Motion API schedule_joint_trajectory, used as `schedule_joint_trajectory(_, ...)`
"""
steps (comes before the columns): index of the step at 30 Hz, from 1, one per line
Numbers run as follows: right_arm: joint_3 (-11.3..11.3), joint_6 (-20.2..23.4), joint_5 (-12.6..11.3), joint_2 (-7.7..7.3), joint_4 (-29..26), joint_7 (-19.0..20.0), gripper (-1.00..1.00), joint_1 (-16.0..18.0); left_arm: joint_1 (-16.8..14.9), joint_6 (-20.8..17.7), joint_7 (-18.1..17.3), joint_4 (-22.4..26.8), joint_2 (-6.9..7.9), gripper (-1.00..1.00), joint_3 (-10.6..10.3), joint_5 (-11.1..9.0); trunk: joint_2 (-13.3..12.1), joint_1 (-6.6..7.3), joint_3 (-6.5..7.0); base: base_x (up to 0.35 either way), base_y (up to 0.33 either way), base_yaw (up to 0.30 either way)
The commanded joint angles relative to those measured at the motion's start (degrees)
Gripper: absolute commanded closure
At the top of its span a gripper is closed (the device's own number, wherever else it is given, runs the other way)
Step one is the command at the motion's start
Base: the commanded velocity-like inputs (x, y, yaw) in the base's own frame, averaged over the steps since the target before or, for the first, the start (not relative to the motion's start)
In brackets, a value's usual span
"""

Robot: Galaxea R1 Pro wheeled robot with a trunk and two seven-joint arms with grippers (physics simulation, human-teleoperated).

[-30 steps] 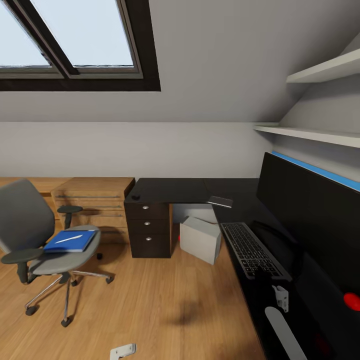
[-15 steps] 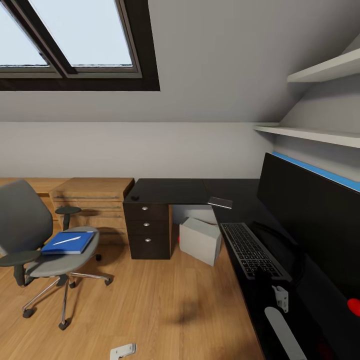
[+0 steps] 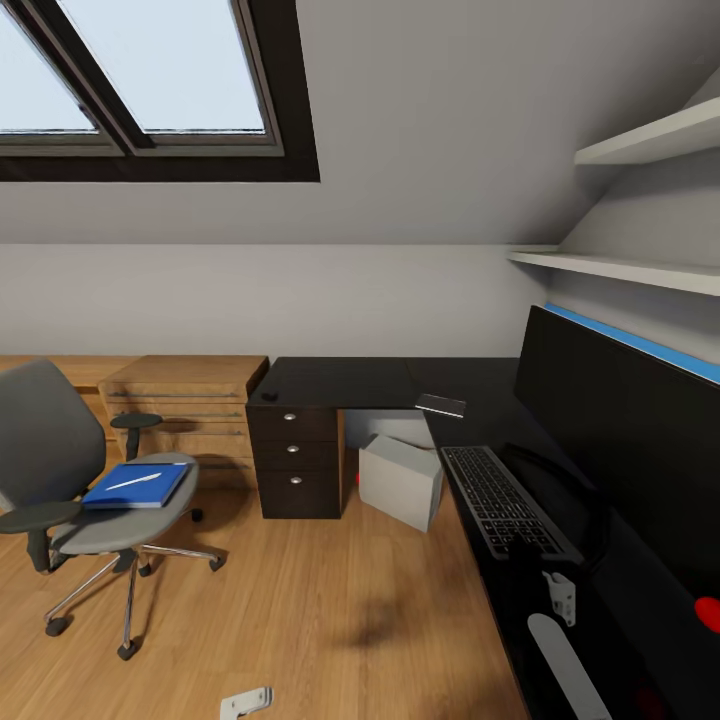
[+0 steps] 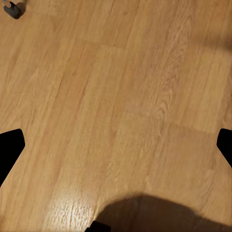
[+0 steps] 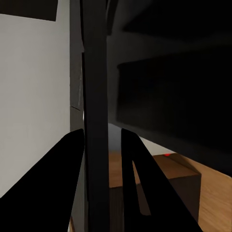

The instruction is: In the bedroom, organize the workspace by keeping the computer under the desk, ensuring the monitor is on the desk, placing the keyboard on the desk next to the monitor, placing the mouse on the desk next to the keyboard, moving the folder from the swivel chair onto the desk next to the mouse, stacking the notebook on top of the folder with the pen on top of the notebook, and positioning the swivel chair next to the desk.

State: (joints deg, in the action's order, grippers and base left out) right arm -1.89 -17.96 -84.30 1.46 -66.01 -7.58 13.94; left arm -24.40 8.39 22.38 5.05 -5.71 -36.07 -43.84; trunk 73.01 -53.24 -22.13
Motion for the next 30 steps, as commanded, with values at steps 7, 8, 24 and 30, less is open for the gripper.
schedule_joint_trajectory(7, 0.02, -0.15, -0.35, 0.10, -0.09, -0.24, 1.00, 0.03, -0.04, 0.14, 0.21, -0.31, -0.05, -1.00, -0.57, -0.54, 0.04, 0.00, -0.07, 0.000, 0.000, 0.000)
schedule_joint_trajectory(8, 0.03, -0.15, -0.36, 0.11, -0.09, -0.24, 1.00, 0.03, -0.06, 0.13, 0.21, -0.37, -0.06, -1.00, -0.57, -0.54, 0.04, 0.00, -0.07, 0.000, 0.000, 0.000)
schedule_joint_trajectory(24, 0.05, -0.70, -0.42, 0.12, -0.09, -0.24, 1.00, 0.03, -0.05, 0.13, 0.21, -0.61, -0.16, -1.00, -0.58, -0.48, 0.04, 0.00, -0.07, 0.000, 0.000, 0.000)
schedule_joint_trajectory(30, 0.05, -1.73, -0.42, 0.12, -0.10, -0.24, 1.00, 0.03, -0.04, 0.13, 0.21, -0.64, -0.18, -1.00, -0.58, -0.49, 0.04, 0.00, -0.07, 0.000, 0.000, 0.000)
